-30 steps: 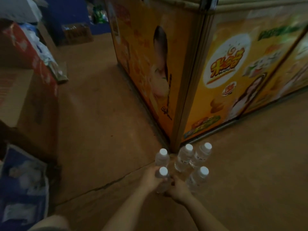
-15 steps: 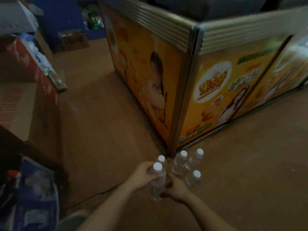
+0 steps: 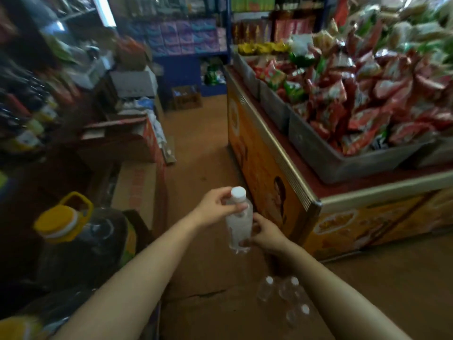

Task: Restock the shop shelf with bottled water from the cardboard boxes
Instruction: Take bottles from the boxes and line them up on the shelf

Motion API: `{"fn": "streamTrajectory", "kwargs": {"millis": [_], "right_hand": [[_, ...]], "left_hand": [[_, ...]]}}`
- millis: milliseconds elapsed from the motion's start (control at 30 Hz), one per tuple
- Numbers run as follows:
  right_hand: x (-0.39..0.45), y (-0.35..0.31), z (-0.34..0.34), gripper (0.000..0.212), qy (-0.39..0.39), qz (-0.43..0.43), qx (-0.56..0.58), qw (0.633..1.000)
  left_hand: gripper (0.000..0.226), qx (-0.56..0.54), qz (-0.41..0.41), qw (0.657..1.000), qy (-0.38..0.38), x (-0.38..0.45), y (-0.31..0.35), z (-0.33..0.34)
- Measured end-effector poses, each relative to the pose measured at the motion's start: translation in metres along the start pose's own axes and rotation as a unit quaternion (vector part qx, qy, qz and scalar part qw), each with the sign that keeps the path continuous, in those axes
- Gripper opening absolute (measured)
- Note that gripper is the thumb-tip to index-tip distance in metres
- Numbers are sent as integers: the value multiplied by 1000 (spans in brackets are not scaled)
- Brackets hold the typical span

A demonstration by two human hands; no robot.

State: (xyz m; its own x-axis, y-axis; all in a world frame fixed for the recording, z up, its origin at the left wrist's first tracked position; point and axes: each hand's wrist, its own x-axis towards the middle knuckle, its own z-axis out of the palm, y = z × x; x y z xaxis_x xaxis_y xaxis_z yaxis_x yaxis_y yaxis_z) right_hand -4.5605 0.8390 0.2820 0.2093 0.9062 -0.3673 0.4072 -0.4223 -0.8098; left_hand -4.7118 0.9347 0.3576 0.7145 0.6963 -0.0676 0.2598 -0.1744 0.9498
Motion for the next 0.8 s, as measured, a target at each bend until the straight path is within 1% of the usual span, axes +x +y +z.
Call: {"fn": "streamTrajectory", "kwargs": {"millis": [100, 167, 233, 300, 367, 500, 567, 600, 633, 733, 800], "right_hand": [[-16, -73, -22, 67, -3, -47, 1, 999], [-31, -118, -32, 76, -8, -80, -9, 997], [-46, -156, -41, 79, -18, -113, -4, 993], [-63, -193, -50, 75, -27, -149, -2, 988], [-79, -224, -57, 68, -35, -183, -7, 982], [-112, -281, -59, 64, -57, -232, -3, 971], [-128, -309, -54, 63, -70, -259, -9, 963], [-136, -323, -51, 62, -73, -270, -14, 960], [-144, -335, -46, 61, -75, -281, -17, 956], [-163, -368, -21, 63, -90, -303, -30, 948], [-176, -386, 2, 58, -106, -321, -44, 940]], "left_hand": [[29, -2, 14, 999, 35, -14, 89, -44], [30, -13, 18, 997, 71, -29, 138, -68], [37, -17, 24, 994, 108, -47, 179, -85], [45, -19, 22, 988, 150, -64, 214, -99], [47, -42, 20, 981, 187, -81, 244, -112], [50, -60, 33, 950, 304, -124, 290, -127], [40, -64, 34, 930, 362, -148, 309, -132], [34, -63, 38, 923, 378, -160, 316, -135], [33, -59, 38, 917, 393, -174, 322, -139], [50, -27, 24, 907, 420, -219, 329, -156], [58, -17, 10, 897, 441, -252, 326, -171]]}}
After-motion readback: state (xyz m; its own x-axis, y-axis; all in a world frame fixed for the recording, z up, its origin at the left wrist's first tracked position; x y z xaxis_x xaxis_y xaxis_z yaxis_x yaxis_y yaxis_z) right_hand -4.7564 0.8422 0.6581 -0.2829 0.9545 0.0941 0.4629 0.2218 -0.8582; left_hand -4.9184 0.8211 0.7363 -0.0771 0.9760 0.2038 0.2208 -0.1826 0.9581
